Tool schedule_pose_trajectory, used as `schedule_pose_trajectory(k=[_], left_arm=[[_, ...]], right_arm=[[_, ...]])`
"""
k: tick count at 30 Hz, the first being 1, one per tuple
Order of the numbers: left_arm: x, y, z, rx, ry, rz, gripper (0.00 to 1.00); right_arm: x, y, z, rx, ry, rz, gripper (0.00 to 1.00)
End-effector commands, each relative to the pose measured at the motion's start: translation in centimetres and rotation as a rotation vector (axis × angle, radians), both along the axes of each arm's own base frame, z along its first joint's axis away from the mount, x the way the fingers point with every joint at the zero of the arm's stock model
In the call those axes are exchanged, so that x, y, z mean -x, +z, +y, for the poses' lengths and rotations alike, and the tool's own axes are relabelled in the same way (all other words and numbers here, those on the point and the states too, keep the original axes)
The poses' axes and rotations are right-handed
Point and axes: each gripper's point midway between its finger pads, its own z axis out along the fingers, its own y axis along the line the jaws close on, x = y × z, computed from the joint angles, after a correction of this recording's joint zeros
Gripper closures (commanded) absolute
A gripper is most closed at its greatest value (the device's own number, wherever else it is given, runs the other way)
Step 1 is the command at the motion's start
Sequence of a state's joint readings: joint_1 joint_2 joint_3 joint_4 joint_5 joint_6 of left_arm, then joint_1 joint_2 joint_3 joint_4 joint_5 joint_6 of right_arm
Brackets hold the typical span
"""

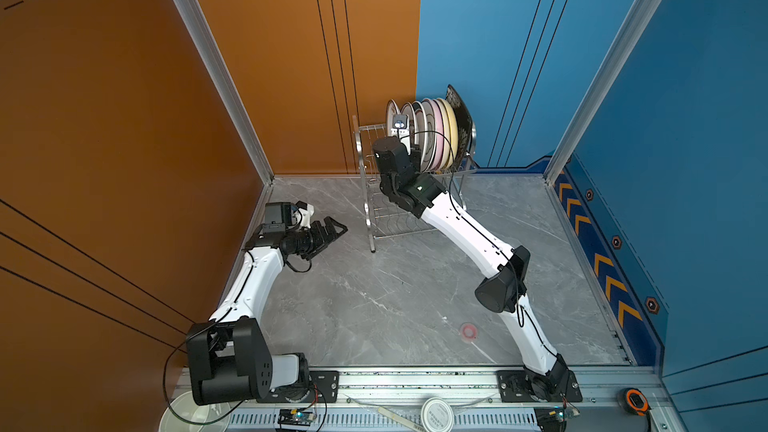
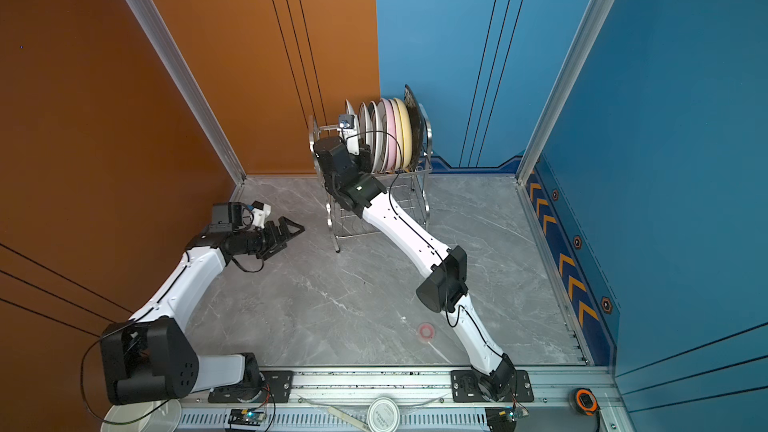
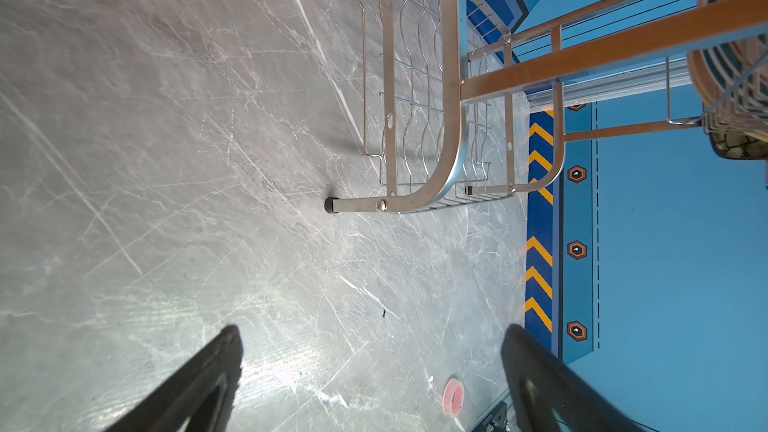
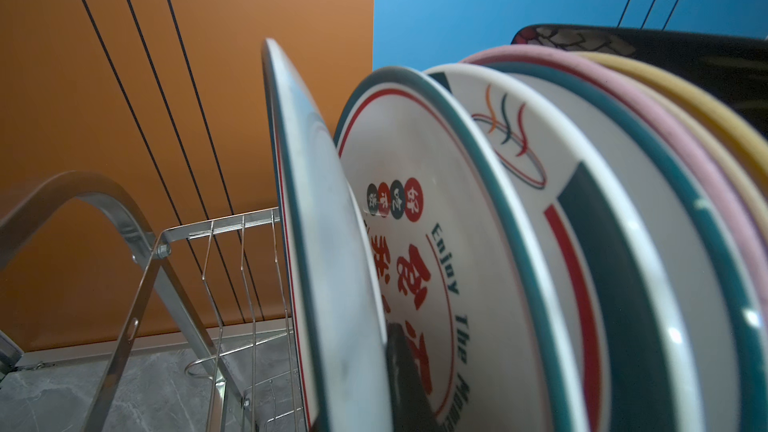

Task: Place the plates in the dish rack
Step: 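Lower the sunburst plate into the rack slot nearest the robot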

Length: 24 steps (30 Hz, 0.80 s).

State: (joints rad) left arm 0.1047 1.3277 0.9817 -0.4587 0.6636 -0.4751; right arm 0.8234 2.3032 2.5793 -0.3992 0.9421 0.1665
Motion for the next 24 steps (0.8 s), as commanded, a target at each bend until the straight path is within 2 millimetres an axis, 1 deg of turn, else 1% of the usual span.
schedule_pose_trajectory(k=[1, 7, 15, 24], left_arm=[[-0.3, 0.4, 0.0, 0.018, -0.007, -0.019, 0.02], [-0.2, 0.4, 0.0, 0.016, -0.005, -0.020, 0.02], [0.0, 0.5, 0.1, 0.015, 0.002, -0.023, 0.02], [0.0, 1.0, 0.4, 0.006, 0.021, -0.034, 0.02]], right_arm=[[-0.1, 0.3, -0.1, -0.024, 0.009, 0.001, 0.96], [0.3, 0.9, -0.1, -0.012, 0.022, 0.000, 0.81], [1.2, 1.8, 0.1, 0.008, 0.037, 0.000, 0.68], [2.9, 3.6, 0.1, 0.027, 0.063, -0.006, 0.53]])
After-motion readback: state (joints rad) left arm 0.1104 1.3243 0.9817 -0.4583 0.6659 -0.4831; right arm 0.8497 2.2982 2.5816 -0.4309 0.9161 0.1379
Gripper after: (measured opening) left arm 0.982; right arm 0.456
